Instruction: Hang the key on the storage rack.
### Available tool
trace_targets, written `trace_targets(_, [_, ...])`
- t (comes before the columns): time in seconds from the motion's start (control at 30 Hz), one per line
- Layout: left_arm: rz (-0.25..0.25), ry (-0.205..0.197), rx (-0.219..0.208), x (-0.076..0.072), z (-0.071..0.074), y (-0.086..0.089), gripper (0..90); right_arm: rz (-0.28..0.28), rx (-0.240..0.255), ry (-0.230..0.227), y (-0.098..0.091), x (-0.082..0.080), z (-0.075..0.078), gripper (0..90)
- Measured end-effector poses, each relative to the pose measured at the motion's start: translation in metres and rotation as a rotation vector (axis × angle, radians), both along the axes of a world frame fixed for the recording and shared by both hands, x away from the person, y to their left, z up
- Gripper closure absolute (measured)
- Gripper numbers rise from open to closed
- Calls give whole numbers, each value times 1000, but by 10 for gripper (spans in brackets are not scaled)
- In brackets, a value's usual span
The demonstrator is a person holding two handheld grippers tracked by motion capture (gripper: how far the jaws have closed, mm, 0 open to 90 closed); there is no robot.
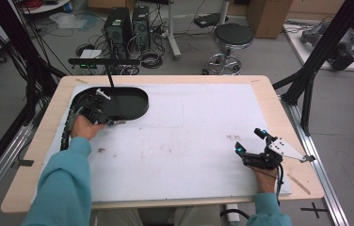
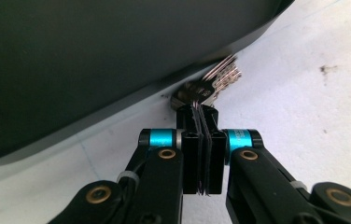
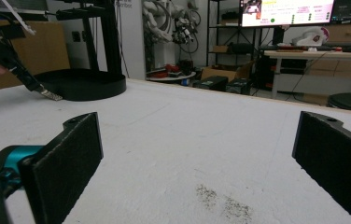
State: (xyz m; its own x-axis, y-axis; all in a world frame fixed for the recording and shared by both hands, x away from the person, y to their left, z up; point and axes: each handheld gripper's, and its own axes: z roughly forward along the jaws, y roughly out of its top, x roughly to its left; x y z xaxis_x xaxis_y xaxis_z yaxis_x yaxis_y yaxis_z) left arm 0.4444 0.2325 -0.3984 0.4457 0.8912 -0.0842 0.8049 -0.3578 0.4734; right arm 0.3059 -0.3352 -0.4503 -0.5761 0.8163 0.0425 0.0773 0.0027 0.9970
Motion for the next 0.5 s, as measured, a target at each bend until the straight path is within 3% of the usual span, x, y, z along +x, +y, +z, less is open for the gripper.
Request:
trace_targets(0.13, [-33,-40,-55,-5,10,5,883,1,-5,-6,0,0,0,8])
trace_targets(0.2, [-49,-79,-68,-8,17,7,883,0,-4,-3,0,0,0,8])
trace_targets(0.33, [-57,-134,-138,-12,28,16,883,-6,-6,-12,0,1,0,8])
trace_targets(0.4, [-73,-172,-132,-14,35,21,883,-2,0,0,0,0,0,8])
trace_targets(0.5, [-89,-235,-164,-17,50,26,883,-3,-3,-1,0,0,0,8])
